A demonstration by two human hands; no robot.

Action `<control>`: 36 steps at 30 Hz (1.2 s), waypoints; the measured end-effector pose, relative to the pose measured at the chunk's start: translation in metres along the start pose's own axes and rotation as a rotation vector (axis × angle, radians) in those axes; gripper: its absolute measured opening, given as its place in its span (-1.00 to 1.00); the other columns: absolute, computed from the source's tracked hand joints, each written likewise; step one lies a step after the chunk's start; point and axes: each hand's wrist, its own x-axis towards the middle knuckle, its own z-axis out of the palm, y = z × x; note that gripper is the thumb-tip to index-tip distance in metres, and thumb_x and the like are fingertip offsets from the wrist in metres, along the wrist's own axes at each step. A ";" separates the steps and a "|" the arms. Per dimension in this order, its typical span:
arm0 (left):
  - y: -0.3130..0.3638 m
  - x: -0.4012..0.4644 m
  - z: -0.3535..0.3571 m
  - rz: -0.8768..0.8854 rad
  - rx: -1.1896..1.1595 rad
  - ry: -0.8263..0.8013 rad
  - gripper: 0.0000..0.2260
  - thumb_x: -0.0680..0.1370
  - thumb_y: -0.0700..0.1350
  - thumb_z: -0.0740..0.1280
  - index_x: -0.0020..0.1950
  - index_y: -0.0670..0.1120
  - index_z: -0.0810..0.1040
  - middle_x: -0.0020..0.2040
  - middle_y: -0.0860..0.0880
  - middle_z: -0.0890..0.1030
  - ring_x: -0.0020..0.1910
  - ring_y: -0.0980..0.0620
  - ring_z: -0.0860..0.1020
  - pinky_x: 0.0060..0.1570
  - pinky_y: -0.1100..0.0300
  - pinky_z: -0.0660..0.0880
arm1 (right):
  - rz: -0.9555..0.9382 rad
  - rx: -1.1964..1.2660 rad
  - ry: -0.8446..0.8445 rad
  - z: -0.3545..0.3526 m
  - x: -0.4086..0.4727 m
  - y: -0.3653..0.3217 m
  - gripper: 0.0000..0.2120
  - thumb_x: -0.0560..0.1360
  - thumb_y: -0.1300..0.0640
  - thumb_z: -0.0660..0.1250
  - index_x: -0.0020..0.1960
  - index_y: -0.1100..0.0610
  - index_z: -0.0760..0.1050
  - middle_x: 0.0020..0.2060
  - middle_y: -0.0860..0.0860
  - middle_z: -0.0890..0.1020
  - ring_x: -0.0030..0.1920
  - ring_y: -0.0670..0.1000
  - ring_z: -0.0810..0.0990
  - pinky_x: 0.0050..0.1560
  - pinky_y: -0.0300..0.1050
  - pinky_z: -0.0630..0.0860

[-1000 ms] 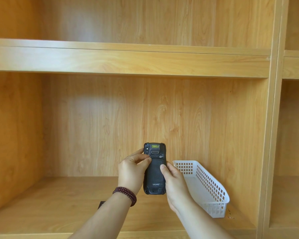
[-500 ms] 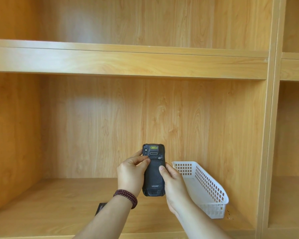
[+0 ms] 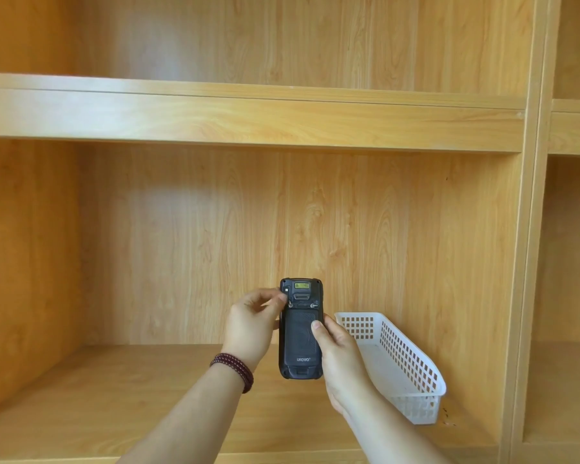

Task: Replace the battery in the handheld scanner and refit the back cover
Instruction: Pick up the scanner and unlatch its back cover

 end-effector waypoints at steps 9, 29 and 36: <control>0.018 0.024 -0.020 -0.199 0.004 -0.240 -0.78 0.56 -0.27 0.33 0.19 -0.12 0.57 -0.07 -0.17 0.70 -0.24 -0.03 0.66 -0.29 0.06 0.65 | 0.142 -0.020 -0.151 -0.003 -0.002 -0.002 -0.77 0.65 0.12 0.20 0.16 0.03 0.62 0.07 0.02 0.73 0.15 0.07 0.67 0.30 0.27 0.48; 0.007 0.026 -0.023 -0.148 0.018 -0.208 -0.78 0.57 -0.28 0.29 0.19 -0.10 0.59 -0.09 -0.13 0.69 -0.21 0.00 0.63 -0.23 0.08 0.65 | -0.544 -1.174 -0.234 -0.015 0.034 -0.045 -0.91 0.56 0.11 0.31 -0.01 0.08 0.59 0.43 -0.05 0.40 0.25 0.04 0.52 0.10 -0.22 0.35; 0.005 0.025 -0.024 -0.145 0.013 -0.217 -0.75 0.58 -0.28 0.28 0.23 -0.10 0.58 -0.10 -0.11 0.68 -0.20 0.02 0.63 -0.23 0.11 0.65 | -0.969 -1.376 -0.147 -0.014 0.040 -0.037 -0.90 0.42 0.20 0.32 -0.25 0.21 0.54 -0.06 0.17 0.68 -0.49 0.10 0.55 -0.56 -0.10 0.51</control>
